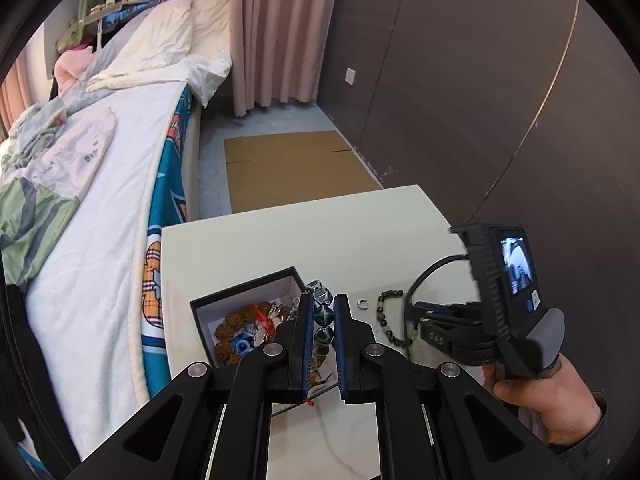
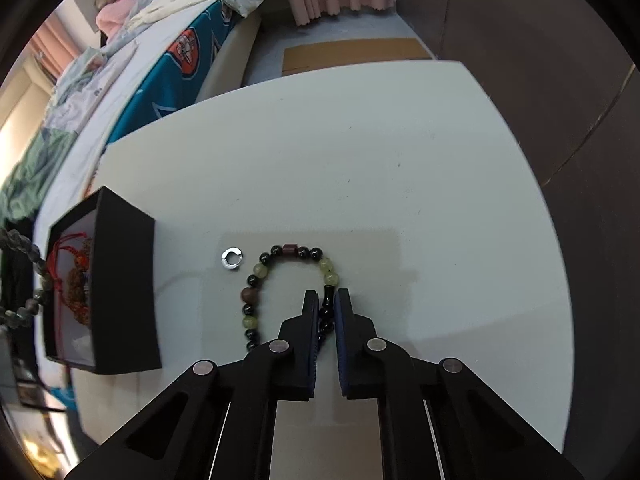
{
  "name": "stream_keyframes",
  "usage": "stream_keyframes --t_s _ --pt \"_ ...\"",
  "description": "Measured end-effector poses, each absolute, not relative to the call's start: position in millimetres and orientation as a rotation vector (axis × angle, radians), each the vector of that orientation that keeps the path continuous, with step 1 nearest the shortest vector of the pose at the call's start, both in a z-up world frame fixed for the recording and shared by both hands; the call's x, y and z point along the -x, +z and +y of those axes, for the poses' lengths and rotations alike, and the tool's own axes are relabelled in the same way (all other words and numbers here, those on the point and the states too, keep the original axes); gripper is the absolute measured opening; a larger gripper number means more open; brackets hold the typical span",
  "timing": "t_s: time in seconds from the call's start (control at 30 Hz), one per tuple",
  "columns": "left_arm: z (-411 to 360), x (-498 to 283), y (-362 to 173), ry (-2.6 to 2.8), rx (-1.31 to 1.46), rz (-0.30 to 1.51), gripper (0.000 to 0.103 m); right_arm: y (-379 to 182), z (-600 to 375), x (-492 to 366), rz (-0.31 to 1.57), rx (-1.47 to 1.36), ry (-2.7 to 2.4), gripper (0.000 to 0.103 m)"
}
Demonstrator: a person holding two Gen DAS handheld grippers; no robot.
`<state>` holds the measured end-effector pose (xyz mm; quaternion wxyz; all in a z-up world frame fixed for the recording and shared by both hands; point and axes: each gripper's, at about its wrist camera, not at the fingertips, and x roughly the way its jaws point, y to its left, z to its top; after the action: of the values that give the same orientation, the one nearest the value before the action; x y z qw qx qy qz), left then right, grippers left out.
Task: Organize jewelry
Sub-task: 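Carry the grey bracelet to the box with left while right grasps the dark-green bead bracelet, then drop the grey bracelet in the box with left while right drops the bead bracelet in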
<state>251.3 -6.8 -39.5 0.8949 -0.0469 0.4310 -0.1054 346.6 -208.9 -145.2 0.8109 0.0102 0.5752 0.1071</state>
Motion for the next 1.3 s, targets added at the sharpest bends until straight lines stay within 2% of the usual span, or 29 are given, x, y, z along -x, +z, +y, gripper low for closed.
stream_keyframes --t_s 0.3,0.53,0.57,0.6,0.63,0.7,1.07,1.3 --pt "1.4 -245.6 -48.8 -0.239 0.137 0.919 0.01 -105.0 -237.9 -320.5 1.107 -0.242 0.342 0.009" --pt "10.3 -252.0 -51.1 -0.249 0.205 0.931 0.012 -75.8 -227.8 -304.6 1.016 -0.303 0.42 0.009" --pt "13.2 -253.1 -52.1 -0.255 0.218 0.939 0.015 -72.4 -225.9 -302.6 1.003 -0.314 0.434 0.009" --pt "15.2 -252.8 -52.8 -0.252 0.224 0.943 0.026 -68.9 -223.3 -303.7 0.99 -0.326 0.449 0.009" --pt "18.2 -251.8 -52.8 -0.245 0.231 0.943 0.043 -66.4 -219.4 -304.4 0.978 -0.337 0.464 0.009" --pt "27.1 -246.3 -50.3 -0.216 0.24 0.919 0.06 -60.0 -209.5 -304.5 0.953 -0.355 0.49 0.009" --pt "68.3 -229.3 -42.8 -0.154 0.262 0.899 0.061 -30.0 -150.7 -286.8 0.843 -0.35 0.649 0.009" --pt "92.8 -217.1 -37.3 -0.123 0.268 0.888 0.061 -29.9 -124.0 -285.1 0.844 -0.319 0.661 0.009"
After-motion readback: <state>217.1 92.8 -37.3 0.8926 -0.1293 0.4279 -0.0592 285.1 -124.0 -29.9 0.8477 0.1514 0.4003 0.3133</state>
